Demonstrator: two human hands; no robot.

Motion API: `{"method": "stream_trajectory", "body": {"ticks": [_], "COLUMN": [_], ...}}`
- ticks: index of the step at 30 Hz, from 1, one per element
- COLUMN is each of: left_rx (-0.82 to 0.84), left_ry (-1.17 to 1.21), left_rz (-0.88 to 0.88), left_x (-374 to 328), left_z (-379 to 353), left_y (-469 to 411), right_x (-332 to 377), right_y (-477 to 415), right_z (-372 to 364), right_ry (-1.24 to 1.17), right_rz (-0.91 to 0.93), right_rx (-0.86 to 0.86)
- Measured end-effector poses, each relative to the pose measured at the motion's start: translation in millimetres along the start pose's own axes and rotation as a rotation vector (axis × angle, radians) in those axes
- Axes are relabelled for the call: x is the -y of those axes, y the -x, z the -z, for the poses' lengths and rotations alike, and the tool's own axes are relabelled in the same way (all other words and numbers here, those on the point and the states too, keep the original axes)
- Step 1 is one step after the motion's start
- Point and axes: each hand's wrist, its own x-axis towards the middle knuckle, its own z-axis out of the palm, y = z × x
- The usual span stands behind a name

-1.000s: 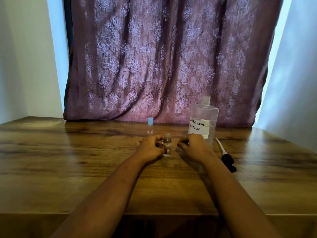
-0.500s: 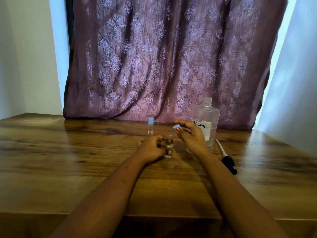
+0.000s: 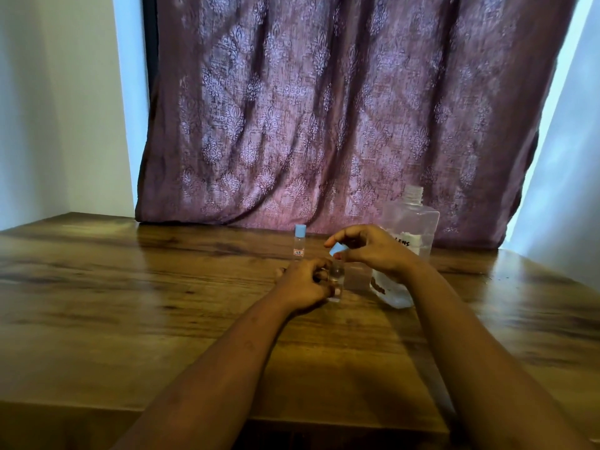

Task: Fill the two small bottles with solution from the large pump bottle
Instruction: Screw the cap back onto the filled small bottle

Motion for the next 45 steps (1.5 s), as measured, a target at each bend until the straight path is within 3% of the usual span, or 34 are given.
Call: {"method": "stream_trajectory", "body": {"ticks": [10,17,26,32,45], "left_rx": [-0.022,-0.014,-0.010,-0.030,-0.032], "left_ry": [-0.042,-0.079,-0.084,-0.091,-0.025], "left_rz": [-0.031,-0.013,-0.032,-0.026,-0.042], "left_x": [6.2,-2.4,0.7,0.7,10.1], "left_z": [3.0,3.0,1.9,3.1,-1.7], "left_y": [-4.3,2.3,0.7,1.4,-5.1], "right_x": [-15.8,-19.3,-26.0,-22.5,-20.2], "right_y": [12.4,9.4,8.0,11.4,10.7], "right_z": [-15.6,-13.2,-12.7,-15.9,-19.2], "right_ry": [-0.281,-0.149,-0.028,-0.151,0.021], "right_rz": [0.015,0.054,0.043,0.019,0.042], "right_rx": [-0.189,-0.350,-0.187,-0.174,-0.155]}}
